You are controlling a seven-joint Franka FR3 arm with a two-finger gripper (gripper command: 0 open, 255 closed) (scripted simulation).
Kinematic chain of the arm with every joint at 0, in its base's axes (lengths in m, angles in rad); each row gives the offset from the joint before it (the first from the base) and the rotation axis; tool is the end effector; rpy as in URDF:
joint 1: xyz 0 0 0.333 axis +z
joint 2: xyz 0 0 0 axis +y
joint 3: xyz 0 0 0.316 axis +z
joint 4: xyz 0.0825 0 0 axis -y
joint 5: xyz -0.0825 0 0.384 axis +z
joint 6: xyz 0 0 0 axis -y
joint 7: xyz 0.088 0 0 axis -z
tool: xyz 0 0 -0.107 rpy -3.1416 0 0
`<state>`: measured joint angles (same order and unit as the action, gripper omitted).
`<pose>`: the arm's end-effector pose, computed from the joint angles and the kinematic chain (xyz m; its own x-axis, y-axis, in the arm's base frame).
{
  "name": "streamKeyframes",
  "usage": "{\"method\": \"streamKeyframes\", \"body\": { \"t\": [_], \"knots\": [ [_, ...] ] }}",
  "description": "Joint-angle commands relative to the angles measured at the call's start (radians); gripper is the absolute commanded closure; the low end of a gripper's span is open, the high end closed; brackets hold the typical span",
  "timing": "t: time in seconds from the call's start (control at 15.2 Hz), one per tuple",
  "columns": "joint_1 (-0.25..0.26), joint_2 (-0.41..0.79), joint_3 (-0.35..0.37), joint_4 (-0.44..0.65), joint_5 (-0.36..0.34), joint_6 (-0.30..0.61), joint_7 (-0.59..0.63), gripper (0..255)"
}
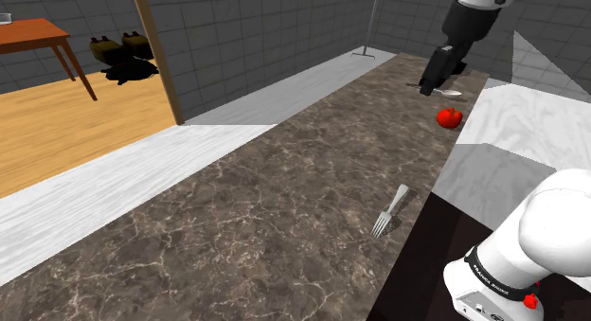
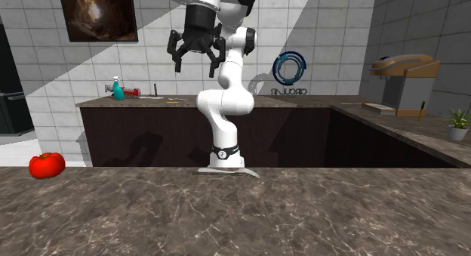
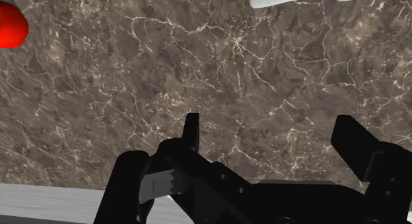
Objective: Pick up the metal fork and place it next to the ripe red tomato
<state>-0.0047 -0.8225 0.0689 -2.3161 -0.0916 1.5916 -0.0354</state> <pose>0.2989 0.0176 0.6227 0.9923 0.0838 0.0913 0.0700 -0.9870 0.1447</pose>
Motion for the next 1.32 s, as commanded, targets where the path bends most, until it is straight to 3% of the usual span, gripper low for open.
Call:
{"method": "streamKeyframes", "body": {
  "t": [0.0,0.33,0.73,1.25],
  "knots": [
    [0.000,0.000,0.000,0.000,0.000,0.000,0.000,0],
    [-0.053,-0.118,0.105,-0.200,0.053,0.074,0.261,0],
    [-0.093,-0.207,0.268,-0.389,0.164,0.157,0.585,0],
    [-0.127,-0.167,0.554,-0.536,0.373,0.311,1.042,0]
  ]
}}
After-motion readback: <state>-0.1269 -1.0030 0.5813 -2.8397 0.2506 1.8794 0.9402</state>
